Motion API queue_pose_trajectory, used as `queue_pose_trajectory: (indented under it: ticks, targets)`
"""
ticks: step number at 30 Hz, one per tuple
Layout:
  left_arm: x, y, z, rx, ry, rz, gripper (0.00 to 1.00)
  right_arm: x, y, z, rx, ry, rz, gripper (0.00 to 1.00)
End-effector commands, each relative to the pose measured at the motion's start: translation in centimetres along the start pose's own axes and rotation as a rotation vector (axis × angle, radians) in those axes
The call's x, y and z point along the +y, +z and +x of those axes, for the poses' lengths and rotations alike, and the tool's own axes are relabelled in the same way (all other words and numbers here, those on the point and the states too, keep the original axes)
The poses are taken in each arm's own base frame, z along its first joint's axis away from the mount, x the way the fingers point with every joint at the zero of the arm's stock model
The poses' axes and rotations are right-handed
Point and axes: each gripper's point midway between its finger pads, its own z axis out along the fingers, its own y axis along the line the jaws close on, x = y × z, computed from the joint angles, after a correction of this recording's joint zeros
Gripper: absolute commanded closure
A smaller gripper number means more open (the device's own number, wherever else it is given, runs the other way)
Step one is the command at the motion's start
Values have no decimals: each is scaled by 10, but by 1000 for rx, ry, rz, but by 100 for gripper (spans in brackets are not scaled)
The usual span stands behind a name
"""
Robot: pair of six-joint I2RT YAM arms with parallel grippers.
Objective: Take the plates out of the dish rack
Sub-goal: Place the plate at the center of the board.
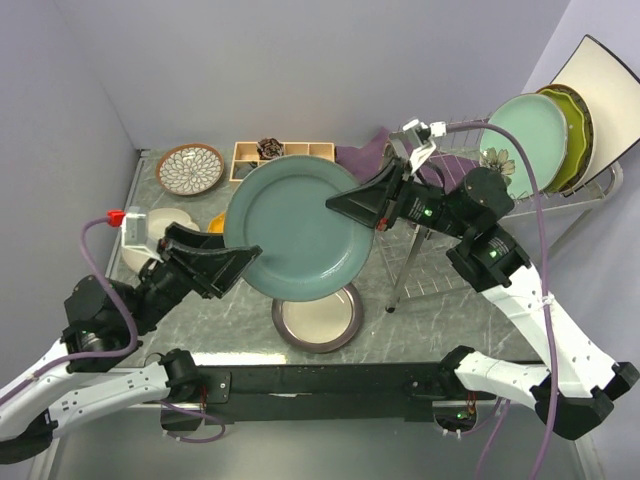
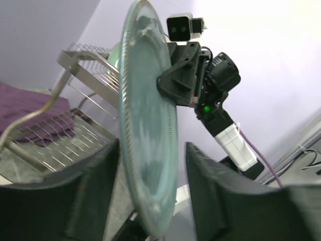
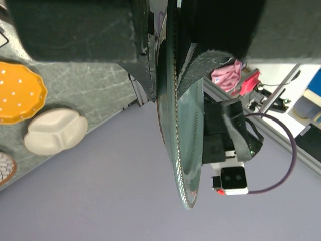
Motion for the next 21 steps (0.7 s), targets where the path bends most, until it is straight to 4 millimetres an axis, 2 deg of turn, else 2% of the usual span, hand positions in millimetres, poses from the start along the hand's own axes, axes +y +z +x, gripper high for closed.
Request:
queue_pose_trajectory:
  ticks: [1,3,4,5,8,9,10,12,13,15,16,19,20,21]
  targets:
    - [-3,8,19,39,-29,46,56,48,-8,-29,-108,-102,-148,100]
    - [2,6,28,56,-55,44,69,40,-8,-23,-102,-102,-131,100]
    - [3,5,30,57,-64,45,90,39,-8,-21,-98,-105,-131,100]
    - [7,2,35,59,-88,39,99,35,-7,-18,-89,-108,-125,100]
    - [16,-3,40,55,-130,9,99,20,-5,-8,-61,-119,-83,96]
    - [16,-4,41,55,-138,11,99,18,-5,-6,-58,-122,-75,91]
    - [17,-6,42,58,-144,11,99,14,-5,-7,-67,-128,-57,77]
    - [18,-10,46,67,-170,12,99,9,-7,-6,-72,-155,-35,69]
    - [18,-11,47,70,-176,14,99,4,-6,-8,-82,-163,-11,60]
    - [17,-15,48,73,-192,21,99,2,-8,-12,-90,-192,12,50]
    - [17,-16,49,77,-197,27,99,1,-7,-14,-95,-201,22,40]
    - [16,-24,48,70,-212,37,99,-5,-7,-18,-102,-233,57,21]
    - [16,-28,46,61,-219,40,99,-5,-8,-26,-124,-260,78,18]
    - [17,-31,44,54,-224,36,99,-10,-8,-25,-115,-258,104,15]
